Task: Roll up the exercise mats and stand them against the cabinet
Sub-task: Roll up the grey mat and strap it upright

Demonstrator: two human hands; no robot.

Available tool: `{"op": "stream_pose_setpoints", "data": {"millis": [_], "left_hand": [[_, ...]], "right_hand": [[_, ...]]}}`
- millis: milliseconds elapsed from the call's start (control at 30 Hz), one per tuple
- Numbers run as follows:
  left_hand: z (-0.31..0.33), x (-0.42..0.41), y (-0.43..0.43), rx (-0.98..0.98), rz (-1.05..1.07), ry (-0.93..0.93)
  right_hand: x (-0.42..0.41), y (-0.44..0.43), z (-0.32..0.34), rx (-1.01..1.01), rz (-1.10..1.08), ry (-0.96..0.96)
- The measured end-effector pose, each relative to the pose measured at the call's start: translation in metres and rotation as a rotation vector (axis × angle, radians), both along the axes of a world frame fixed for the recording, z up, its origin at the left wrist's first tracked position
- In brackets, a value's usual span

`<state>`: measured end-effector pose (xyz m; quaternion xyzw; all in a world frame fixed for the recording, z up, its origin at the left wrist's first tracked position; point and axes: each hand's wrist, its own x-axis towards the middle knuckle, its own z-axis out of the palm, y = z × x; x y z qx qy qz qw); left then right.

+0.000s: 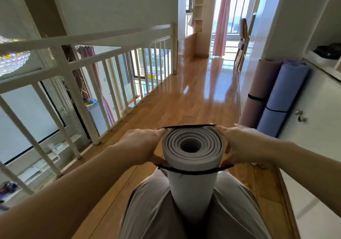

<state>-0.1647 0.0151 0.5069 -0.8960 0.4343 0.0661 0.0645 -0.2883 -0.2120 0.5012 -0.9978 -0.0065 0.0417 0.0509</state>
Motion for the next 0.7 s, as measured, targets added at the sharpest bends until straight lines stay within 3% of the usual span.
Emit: {"op": "stream_pose_setpoints", "data": {"millis": [133,367,533,700], "left_hand": [[-0.002,0.022,-0.009,-0.010,-0.025,0.129],[-0.022,0.036,-0.009,0.011,-0.083,0.479],[-0.066,0.007,0.002,-0.111,-0.038,0.400],[-0.069,0.001,0.008,-0.179,-0.011,0.726]], "right_hand": [[0.020,-0.017,-0.012,0.094,0.003,-0.004],[0.025,-0.029,-0.027,0.280,0.019,0.202],[0.008,-0.024,-0.060,0.246,0.045,0.240],[-0.002,-0.017,-0.067,0.293,0.007,0.182]]}}
